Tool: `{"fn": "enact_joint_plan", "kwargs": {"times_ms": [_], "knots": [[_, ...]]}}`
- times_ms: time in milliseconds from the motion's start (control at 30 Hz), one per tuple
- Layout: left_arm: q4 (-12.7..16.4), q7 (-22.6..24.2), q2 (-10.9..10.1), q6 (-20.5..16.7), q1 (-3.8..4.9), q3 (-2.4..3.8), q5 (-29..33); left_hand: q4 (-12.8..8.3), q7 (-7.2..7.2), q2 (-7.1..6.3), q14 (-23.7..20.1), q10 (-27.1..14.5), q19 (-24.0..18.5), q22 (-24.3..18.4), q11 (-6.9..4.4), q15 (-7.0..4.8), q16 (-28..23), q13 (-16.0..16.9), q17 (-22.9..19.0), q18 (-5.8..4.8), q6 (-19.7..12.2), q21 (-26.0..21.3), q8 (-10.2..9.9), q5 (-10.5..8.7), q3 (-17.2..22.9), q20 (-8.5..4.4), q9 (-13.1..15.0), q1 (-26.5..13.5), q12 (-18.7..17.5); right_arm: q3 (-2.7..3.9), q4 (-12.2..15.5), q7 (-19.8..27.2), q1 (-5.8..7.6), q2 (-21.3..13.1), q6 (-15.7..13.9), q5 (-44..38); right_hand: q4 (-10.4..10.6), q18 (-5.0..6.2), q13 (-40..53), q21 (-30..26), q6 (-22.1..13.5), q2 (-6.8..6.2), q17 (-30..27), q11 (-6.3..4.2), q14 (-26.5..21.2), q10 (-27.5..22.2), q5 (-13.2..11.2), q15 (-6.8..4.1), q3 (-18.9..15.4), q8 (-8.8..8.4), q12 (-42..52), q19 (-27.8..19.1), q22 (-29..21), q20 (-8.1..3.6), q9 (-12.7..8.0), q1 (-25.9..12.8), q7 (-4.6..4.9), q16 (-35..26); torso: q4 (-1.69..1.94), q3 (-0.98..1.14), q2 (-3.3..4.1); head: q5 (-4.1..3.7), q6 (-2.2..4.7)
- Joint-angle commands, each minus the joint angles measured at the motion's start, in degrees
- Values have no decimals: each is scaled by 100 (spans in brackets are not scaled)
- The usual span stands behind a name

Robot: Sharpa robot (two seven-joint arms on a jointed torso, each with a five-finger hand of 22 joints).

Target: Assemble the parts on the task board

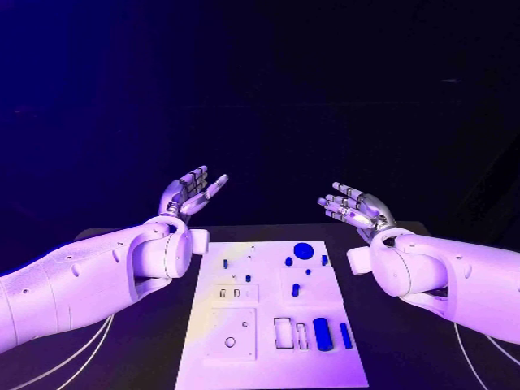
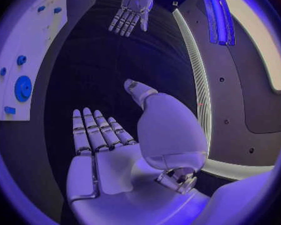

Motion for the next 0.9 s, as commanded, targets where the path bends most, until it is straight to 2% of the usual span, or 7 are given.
{"fn": "enact_joint_plan", "kwargs": {"times_ms": [33, 133, 167, 367, 433, 633, 900], "knots": [[-27, 79, 21, 491, 21, -1, 59, 75, 380, 8, 61, 104, 90, 15, 37, 31, 37, 12, 11, 123, 129, 45, 40, 53, 16, 49, 21, 272, 41, -71, -75, -302, 103, -11, 913, -244, -61, 144, 27, 84, 216, 8, 48, 21, 373, 288, -6, 10, 118, 68, 45, 286, 46, 39, 35, 349, 893, 91, -1, 0, 1, 1, 0], [-27, 79, 21, 491, 21, -1, 59, 74, 414, 31, 57, 119, 102, 18, 77, 34, 38, 14, 12, 115, 148, 50, 46, 49, 18, 54, 25, 275, 43, -104, -101, -331, 144, -16, 991, -258, -196, 293, 93, 376, 1042, 13, 205, -62, 1524, 1185, -242, -125, 153, 300, 169, 1267, 191, 26, 188, 536, 868, 364, -1, 0, 1, 1, 0], [97, 6, -234, 777, -35, 3, 193, 73, 425, 44, 63, 139, 111, 19, 90, 33, 40, 16, 14, 112, 156, 52, 48, 48, 23, 54, 26, 278, 46, -104, -310, -304, 231, 20, 1072, -1302, -271, 371, 114, 566, 1390, -5, 254, -103, 1923, 1670, -299, -184, 160, 395, 220, 1890, 273, 21, 250, 623, 841, 452, -37, 10, 75, 26, -131], [257, -39, -415, 879, -9, 8, 87, 45, 507, 170, 626, 627, 679, 91, 193, 254, 143, 49, 97, 200, 485, 187, 115, 24, 134, 38, 77, 446, 84, -100, -432, -405, 361, 34, 738, -2692, -469, 567, 138, 926, 2969, -80, 349, -331, 2724, 2876, -340, -454, 227, 826, 281, 2729, 348, -63, 511, 853, 647, 693, -10, 27, 178, 8, -132], [334, -58, -485, 908, 5, 12, -3, 31, 548, 205, 1632, 1285, 1719, 227, 336, 156, 380, 93, 250, 384, 870, 460, 204, 8, 157, 30, 136, 594, 155, -96, -484, -478, 410, 38, 652, -3216, -517, 573, 135, 1042, 3194, -111, 377, -401, 2995, 3133, -335, -543, 274, 876, 268, 2977, 378, -156, 530, 900, 592, 773, 8, 27, 217, -12, -118], [569, -114, -655, 993, 36, 42, -192, -42, 589, 278, 3099, 3093, 2526, 355, 331, -84, 924, 181, 569, 723, 1954, 901, 465, -7, 193, 16, 301, 804, 403, -89, -538, -765, 530, 44, 665, -4254, -589, 548, 122, 1366, 3480, -171, 454, -519, 3541, 3498, -293, -728, 319, 892, 163, 3392, 519, -382, 528, 932, 499, 929, 55, 19, 341, -45, -110], [1186, -200, -986, 1051, 55, 90, -348, -96, 614, 279, 3699, 3480, 3133, 519, 203, -277, 1328, 177, 906, 793, 2642, 1348, 659, -10, 219, -127, 412, 871, 371, -79, -449, -1405, 705, 11, 947, -5925, -726, 537, 135, 3201, 3940, -240, 1272, -853, 5348, 4128, -169, -1283, -18, 830, 139, 4231, 1664, -979, 489, 987, 282, 1932, 145, 4, 538, -151, -81]]}}
